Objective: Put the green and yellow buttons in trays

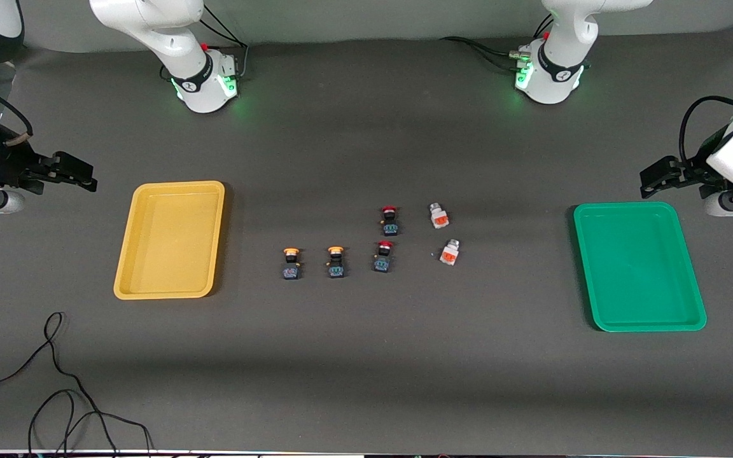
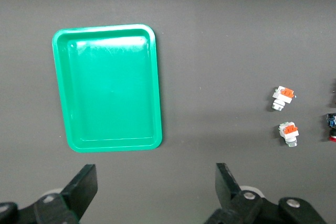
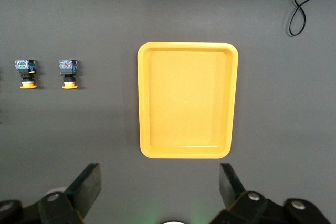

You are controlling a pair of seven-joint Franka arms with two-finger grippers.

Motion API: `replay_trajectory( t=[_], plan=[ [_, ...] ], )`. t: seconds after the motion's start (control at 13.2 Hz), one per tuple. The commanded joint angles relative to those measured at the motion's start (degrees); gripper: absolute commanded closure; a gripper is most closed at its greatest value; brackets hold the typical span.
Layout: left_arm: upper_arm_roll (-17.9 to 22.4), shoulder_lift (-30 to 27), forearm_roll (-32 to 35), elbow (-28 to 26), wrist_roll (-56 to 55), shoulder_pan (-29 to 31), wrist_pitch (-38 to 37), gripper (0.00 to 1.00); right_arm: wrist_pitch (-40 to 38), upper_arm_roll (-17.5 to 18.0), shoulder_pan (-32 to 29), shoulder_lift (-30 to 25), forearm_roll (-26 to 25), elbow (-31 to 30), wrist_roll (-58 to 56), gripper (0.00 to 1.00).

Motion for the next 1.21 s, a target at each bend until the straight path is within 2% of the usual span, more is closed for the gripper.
replay_trajectory(
  t=[0.0, 0.83, 0.98, 1.14],
  plan=[
    [0.06, -1.18, 0.10, -0.68, 0.53, 0.09, -0.80, 0.00, -0.87, 0.34, 0.00, 0.30, -0.60, 0.94, 1.51, 0.00],
    [-0.38, -1.35, 0.27, -1.47, -0.35, -0.87, -1.07, 0.00, -0.96, 0.25, 0.00, 0.21, -0.69, 0.94, 1.51, 0.00],
    [-0.99, -2.58, -0.25, -4.18, -2.62, -3.24, -0.02, 0.00, -0.96, 0.16, -0.09, 0.21, -0.69, 0.94, 1.51, 0.00],
    [-1.61, -3.20, -0.25, -6.22, -10.34, -8.76, 0.25, 0.00, -1.92, 0.16, -0.53, 0.21, -0.69, 1.03, 1.51, 0.00]
  ],
)
